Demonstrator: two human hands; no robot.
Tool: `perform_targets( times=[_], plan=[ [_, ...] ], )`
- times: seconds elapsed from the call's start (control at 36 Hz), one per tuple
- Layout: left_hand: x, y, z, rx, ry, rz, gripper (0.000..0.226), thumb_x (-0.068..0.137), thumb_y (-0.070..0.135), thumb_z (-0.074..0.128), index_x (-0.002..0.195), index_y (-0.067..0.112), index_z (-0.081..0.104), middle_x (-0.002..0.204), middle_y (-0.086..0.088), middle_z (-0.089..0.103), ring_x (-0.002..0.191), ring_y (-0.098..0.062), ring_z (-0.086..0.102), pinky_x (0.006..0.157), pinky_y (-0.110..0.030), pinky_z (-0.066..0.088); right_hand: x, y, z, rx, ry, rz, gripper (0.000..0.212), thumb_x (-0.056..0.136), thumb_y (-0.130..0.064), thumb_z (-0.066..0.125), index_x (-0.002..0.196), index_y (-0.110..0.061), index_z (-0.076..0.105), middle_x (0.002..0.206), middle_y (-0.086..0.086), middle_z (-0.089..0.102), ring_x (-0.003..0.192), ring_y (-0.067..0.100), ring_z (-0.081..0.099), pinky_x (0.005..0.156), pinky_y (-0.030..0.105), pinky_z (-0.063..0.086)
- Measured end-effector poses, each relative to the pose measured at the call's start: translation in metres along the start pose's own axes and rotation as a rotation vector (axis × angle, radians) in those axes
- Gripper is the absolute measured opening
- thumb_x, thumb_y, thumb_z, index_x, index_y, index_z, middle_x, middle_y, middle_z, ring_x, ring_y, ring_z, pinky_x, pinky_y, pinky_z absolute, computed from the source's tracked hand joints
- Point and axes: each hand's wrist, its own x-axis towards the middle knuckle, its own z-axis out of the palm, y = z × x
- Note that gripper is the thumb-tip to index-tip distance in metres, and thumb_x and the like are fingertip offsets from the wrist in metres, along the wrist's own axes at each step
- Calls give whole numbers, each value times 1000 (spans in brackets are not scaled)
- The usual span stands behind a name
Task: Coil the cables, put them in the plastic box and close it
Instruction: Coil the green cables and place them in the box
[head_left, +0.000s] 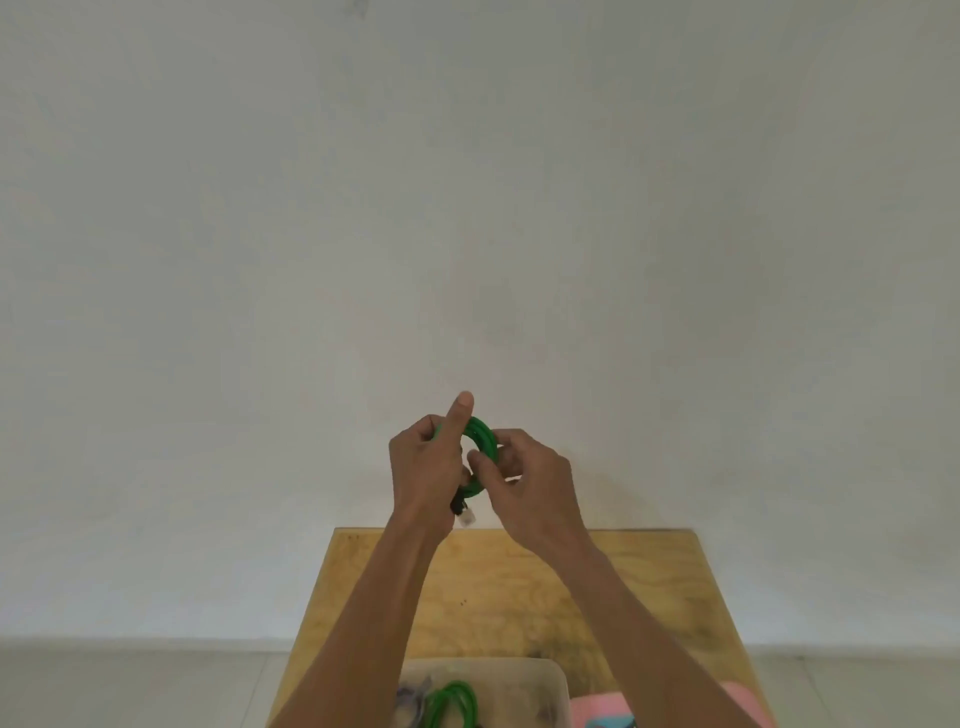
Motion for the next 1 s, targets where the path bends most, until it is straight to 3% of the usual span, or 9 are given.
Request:
perform_targets(
  times=[0.08,0.19,0.28,0.44,0.61,0.69,0.78,0.89,1.0],
  plan=[
    [-10,-1,0,11,44,40,50,84,51,72,58,13,54,45,-2,39,36,-21,40,40,-28,39,-11,-2,17,77,184,37,16,92,-25,67,109,-23,69,75,-4,74,67,7,69,66,16,52],
    [-17,-10,-7,0,95,53,51,88,53,66,68,7,55,46,1,43,37,-16,45,37,-28,41,-26,-7,34,135,333,88,19,90,-21,71,109,-18,74,83,-10,75,77,0,68,70,6,48],
    [-22,-19,-13,-32,98,23,52,91,55,61,73,6,56,46,5,47,38,-13,50,38,-28,43,-36,-9,46,177,375,114,22,90,-17,71,112,-16,74,81,-22,70,76,-12,65,68,1,45],
    [-29,-27,-32,-108,96,-133,63,95,65,42,65,10,47,50,1,43,37,-11,41,34,-23,34,-55,-4,64,110,437,111,25,90,-18,72,115,-17,72,91,0,77,74,-3,67,66,0,43],
    [-32,-56,-60,-106,10,-179,46,102,40,50,73,6,58,60,-7,49,42,-13,47,36,-19,40,-76,8,76,8,423,133,26,87,-14,75,113,-12,75,93,-3,75,71,2,66,66,1,44],
    [-34,-71,-72,-69,-57,-214,46,102,41,50,82,2,63,62,-8,54,54,-19,51,41,-22,44,-89,18,80,-51,430,149,26,86,-13,76,112,-10,75,94,-2,75,69,6,66,65,2,46],
    [-38,-88,-78,-15,-93,-250,47,101,43,52,83,2,66,65,-9,60,59,-20,56,49,-27,48,-103,24,81,-77,423,180,25,87,-11,75,112,-10,75,94,-6,73,69,-4,64,64,0,44],
    [-36,-115,-85,110,-144,-237,44,98,47,54,78,12,73,66,-3,71,66,-20,66,73,-44,60,-118,36,79,-84,417,241,22,88,-10,73,108,-18,75,88,-13,70,67,-12,63,63,0,44],
    [-35,-147,-99,214,-146,-229,30,95,45,58,82,23,74,79,-1,76,82,-22,73,80,-52,60,-129,59,74,-123,423,302,24,86,-10,75,110,-15,76,91,-10,73,68,1,66,66,2,46]
  ],
)
